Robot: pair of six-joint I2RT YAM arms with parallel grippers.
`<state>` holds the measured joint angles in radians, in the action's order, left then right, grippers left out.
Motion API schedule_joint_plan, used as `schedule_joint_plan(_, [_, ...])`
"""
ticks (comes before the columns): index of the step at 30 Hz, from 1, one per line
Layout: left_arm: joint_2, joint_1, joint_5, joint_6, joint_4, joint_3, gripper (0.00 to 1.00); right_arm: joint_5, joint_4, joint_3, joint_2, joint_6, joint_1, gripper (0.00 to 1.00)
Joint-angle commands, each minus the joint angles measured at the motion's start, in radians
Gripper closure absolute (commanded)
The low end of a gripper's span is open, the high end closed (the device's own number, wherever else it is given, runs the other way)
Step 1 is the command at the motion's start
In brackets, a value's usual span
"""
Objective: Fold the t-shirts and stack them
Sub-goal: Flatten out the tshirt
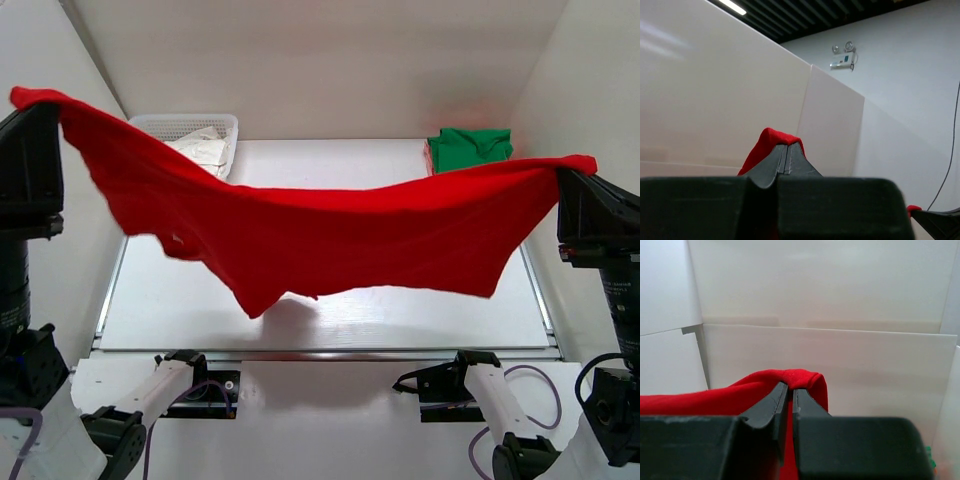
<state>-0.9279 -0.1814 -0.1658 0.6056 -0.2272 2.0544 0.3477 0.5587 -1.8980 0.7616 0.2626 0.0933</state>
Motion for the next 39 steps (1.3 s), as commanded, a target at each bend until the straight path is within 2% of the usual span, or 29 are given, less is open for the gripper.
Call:
schedule_joint_plan(1, [0.004, -0.019, 0.064, -0.003, 0.014, 0.021, 1.00, -0.024, -0.043, -0.009, 0.008, 0.016, 0.003, 1.00])
schedule_joint_plan(8, [-0.012, -0.021, 0.095, 0.000, 0.042, -0.003, 1.00, -0.032, -0.046, -0.032, 0.036, 0.012, -0.004, 1.00])
schedule_joint_plan(14, [-0.158, -0.027, 0.089, -0.013, 0.055, 0.013, 1.00, -0.036, -0.097, 0.045, 0.117, -0.006, -0.033, 1.00])
schedule_joint_plan(18, [-0.172, 0.008, 0.046, -0.001, 0.124, -0.141, 1.00, 0.014, -0.199, 0.233, 0.139, 0.018, 0.002, 1.00])
schedule_joint_plan(21, [-0.155, 0.014, 0.060, -0.004, 0.218, -0.379, 1.00, 0.077, -0.296, 0.391, 0.154, 0.052, 0.040, 1.00])
schedule_joint_plan(26, [-0.186, 0.014, 0.080, -0.030, 0.409, -0.647, 1.00, 0.037, -0.425, 0.618, 0.237, 0.027, 0.002, 1.00])
schedule_joint_plan(31, [-0.336, 0.007, 0.107, -0.046, 0.555, -0.781, 1.00, 0.042, -0.546, 0.700, 0.401, 0.004, -0.017, 1.00])
schedule_joint_plan(33, [-0.452, 0.010, 0.123, -0.047, 0.603, -0.795, 1.00, 0.034, -0.581, 0.708, 0.519, -0.017, -0.036, 1.00])
schedule_joint_plan(35, [-0.562, 0.008, 0.126, -0.056, 0.634, -0.771, 1.00, 0.027, -0.608, 0.692, 0.620, -0.032, -0.053, 0.99])
schedule_joint_plan(39, [-0.817, -0.007, 0.140, -0.076, 0.635, -0.622, 1.00, 0.045, -0.640, 0.601, 0.845, -0.040, -0.060, 1.00])
